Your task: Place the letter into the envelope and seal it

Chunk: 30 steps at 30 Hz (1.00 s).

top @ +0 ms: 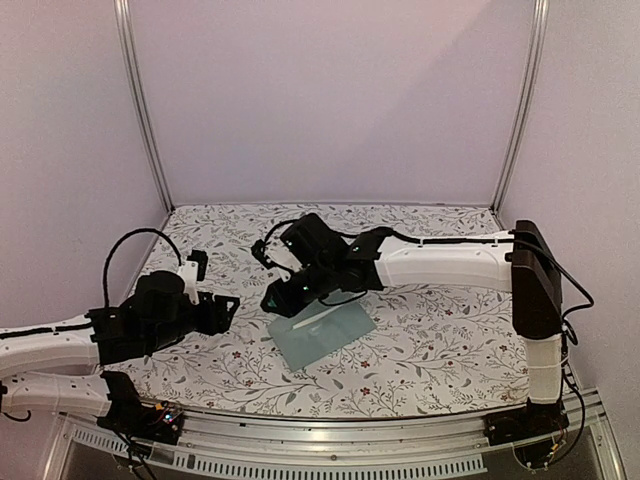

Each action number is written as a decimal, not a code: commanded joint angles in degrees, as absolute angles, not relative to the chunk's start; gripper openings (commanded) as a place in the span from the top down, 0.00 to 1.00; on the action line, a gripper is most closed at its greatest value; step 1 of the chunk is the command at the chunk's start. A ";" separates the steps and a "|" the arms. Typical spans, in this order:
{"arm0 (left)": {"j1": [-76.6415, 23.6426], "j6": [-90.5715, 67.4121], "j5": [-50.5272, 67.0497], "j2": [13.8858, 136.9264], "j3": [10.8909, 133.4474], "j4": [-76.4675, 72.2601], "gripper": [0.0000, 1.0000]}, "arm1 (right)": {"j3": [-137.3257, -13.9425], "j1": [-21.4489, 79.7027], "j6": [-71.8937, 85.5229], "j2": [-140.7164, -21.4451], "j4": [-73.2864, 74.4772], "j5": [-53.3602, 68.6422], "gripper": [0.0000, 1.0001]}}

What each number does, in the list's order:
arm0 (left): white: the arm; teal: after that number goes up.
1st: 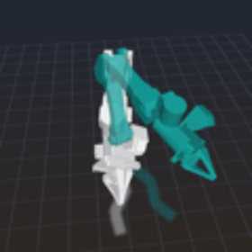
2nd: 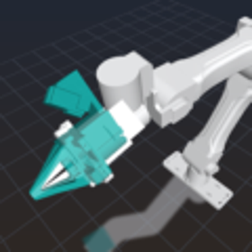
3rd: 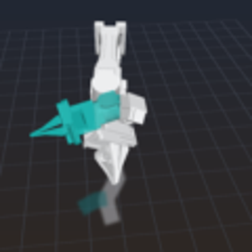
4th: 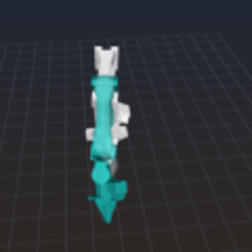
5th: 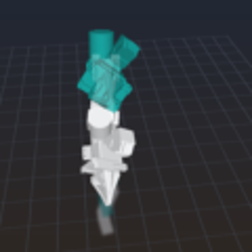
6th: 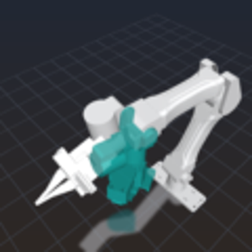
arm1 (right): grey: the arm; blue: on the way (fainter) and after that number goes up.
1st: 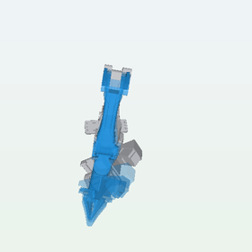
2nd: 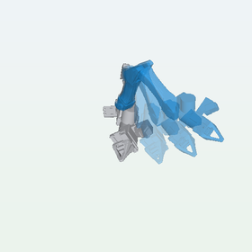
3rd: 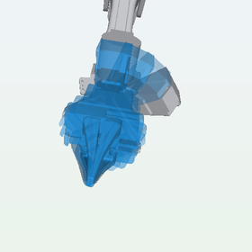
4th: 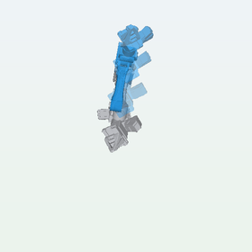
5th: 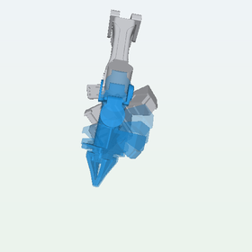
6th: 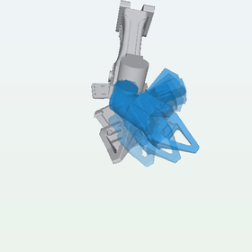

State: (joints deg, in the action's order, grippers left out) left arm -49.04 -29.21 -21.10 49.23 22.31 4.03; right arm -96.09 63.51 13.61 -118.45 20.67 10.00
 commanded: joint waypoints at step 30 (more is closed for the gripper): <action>-69.28 -43.58 -38.63 56.82 14.04 -2.95 0.34 | -58.81 64.51 18.41 -90.20 4.72 0.72 1.00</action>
